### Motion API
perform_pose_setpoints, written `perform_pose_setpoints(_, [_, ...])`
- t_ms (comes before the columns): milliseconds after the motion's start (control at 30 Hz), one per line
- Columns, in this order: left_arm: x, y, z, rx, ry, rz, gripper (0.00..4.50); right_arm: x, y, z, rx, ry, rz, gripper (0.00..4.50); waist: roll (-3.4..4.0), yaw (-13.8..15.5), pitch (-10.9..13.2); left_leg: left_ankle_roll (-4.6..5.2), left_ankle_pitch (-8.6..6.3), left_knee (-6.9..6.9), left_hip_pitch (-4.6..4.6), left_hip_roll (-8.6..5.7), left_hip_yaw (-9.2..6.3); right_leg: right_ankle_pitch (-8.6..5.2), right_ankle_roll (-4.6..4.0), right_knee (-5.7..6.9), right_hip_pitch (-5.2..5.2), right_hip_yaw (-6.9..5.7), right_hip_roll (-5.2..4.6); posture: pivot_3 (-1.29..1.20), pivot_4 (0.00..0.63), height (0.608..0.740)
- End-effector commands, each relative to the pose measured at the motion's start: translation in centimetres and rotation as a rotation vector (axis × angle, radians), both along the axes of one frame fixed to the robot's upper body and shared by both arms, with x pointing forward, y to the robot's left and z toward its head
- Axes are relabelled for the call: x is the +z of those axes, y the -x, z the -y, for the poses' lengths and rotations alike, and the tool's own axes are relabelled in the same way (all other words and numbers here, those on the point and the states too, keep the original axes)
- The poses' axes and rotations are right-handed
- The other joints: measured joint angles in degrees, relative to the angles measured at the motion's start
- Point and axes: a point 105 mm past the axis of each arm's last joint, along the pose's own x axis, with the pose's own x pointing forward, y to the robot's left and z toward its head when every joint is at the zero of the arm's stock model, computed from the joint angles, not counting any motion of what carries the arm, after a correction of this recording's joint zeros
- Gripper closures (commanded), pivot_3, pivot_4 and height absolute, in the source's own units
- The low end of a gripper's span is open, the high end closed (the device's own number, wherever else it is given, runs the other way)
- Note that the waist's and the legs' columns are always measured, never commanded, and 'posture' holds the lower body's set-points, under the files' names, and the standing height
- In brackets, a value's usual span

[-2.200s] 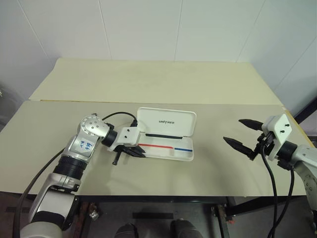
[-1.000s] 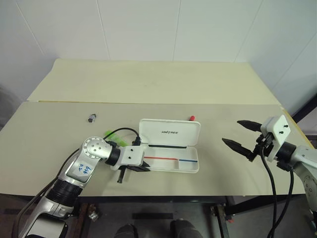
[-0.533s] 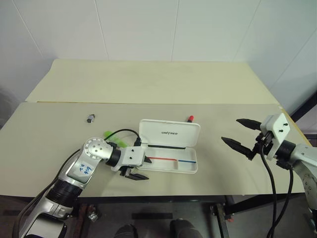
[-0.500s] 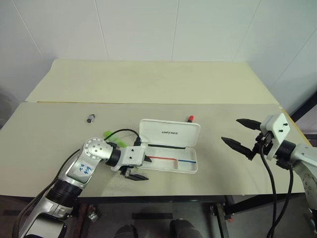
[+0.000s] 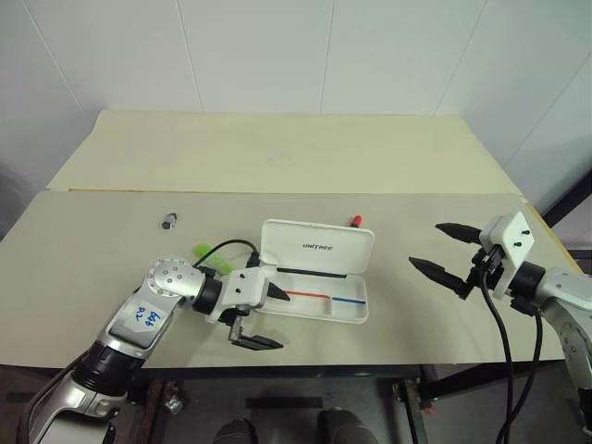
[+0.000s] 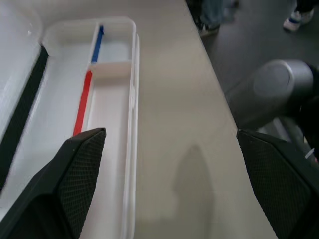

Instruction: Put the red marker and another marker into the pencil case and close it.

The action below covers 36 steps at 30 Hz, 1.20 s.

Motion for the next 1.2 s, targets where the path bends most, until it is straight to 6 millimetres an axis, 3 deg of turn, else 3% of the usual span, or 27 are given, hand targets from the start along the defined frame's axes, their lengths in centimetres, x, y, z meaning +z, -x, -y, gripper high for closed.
perform_pose_setpoints(33, [1.9, 0.5, 0.4, -0.005, 0.082, 0.035, 0.03, 0.9, -0.1, -0.3, 0.019, -0.001, 0.033, 0.0, 0.0, 0.0, 0.0, 0.0, 0.0, 0.0, 0.0, 0.0, 0.0, 0.0, 0.0, -0.01, 0.0, 0.0, 0.0, 0.0, 0.15, 0.74])
perform_pose_setpoints(267, [4.3, 0.0, 0.5, 0.039, 0.242, 0.07, 0.03, 0.6, -0.6, -0.7, 0.027, -0.006, 0.029, 0.0, 0.01, 0.0, 0.0, 0.0, -0.01, -0.01, 0.0, 0.0, 0.0, 0.01, 0.01, -0.04, 0.01, 0.0, 0.0, 0.0, 0.15, 0.74])
perform_pose_setpoints(500, [8.5, -1.7, -0.6, 0.138, 0.564, 0.118, 0.03, 0.4, -2.2, -1.2, -0.035, -0.026, 0.045, 0.0, 0.01, -0.1, 0.0, 0.0, -0.01, 0.01, 0.0, 0.0, 0.02, 0.05, 0.1, -0.03, 0.0, 0.0, 0.0, 0.0, 0.15, 0.74])
perform_pose_setpoints(667, [9.2, -3.2, -2.8, 0.22, 0.635, 0.144, 0.03, 0.0, -4.2, -1.3, -0.116, -0.036, 0.074, 0.0, 0.01, -0.3, 0.0, -0.01, -0.02, 0.01, 0.02, 0.0, 0.02, 0.07, 0.13, -0.02, 0.0, -0.01, 0.02, 0.0, 0.15, 0.74])
perform_pose_setpoints(933, [10.3, -4.7, -5.8, 0.298, 0.656, 0.183, 0.03, -0.7, -7.3, 0.3, -0.245, 0.001, 0.098, 0.0, 0.03, -0.2, 0.0, 0.0, -0.09, -0.08, -0.02, -0.01, 0.08, 0.08, 0.14, -0.2, -0.02, -0.02, 0.0, 0.0, 0.15, 0.74])
perform_pose_setpoints(1200, [10.8, -5.2, -6.5, 0.311, 0.674, 0.201, 0.03, -1.6, -10.3, 1.3, -0.292, -0.009, 0.102, 0.0, 0.1, -0.4, 0.1, -0.02, -0.14, -0.19, -0.02, 0.0, 0.15, 0.15, 0.28, -0.3, -0.03, -0.02, 0.0, 0.0, 0.15, 0.74])
